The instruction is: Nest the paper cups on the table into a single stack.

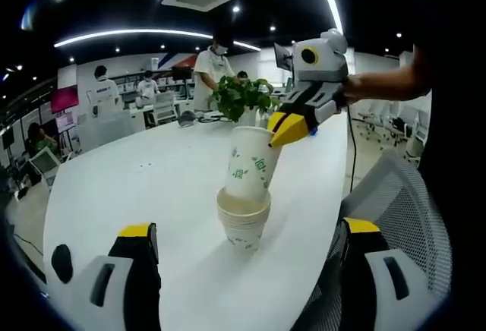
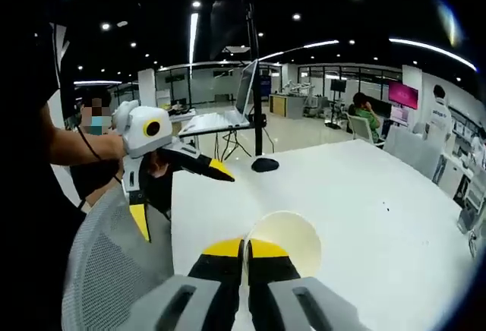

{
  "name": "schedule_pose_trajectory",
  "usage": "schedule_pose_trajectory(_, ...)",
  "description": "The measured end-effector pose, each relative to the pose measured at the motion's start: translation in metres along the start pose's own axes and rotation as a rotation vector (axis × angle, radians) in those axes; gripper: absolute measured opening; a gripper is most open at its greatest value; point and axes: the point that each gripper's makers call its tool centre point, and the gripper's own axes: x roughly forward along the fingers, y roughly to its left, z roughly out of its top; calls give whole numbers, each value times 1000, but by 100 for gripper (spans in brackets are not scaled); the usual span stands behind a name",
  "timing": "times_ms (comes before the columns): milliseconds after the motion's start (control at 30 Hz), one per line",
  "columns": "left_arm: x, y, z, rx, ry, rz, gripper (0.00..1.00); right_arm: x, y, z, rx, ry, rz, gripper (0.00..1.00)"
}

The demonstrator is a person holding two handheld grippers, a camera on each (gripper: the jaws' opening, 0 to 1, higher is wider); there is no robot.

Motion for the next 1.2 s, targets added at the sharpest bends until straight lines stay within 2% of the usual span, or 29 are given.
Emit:
schedule_pose_trajectory(233,5,-7,-2,-2,-4,1,99,15,2,-6,-74,76,21,0)
schedule_pose_trajectory(700,7,-11,-2,0,1,12,99,44,3,-25,-66,166,61,0)
schedule_pose_trajectory(867,8,-11,-5,4,8,9,98,53,1,-36,-25,194,73,0)
schedule_pose_trajectory(1067,9,-12,-6,4,10,7,98,63,4,-43,26,194,101,1)
schedule_pose_trajectory(1200,9,-12,-6,0,7,12,98,68,8,-46,23,209,110,1)
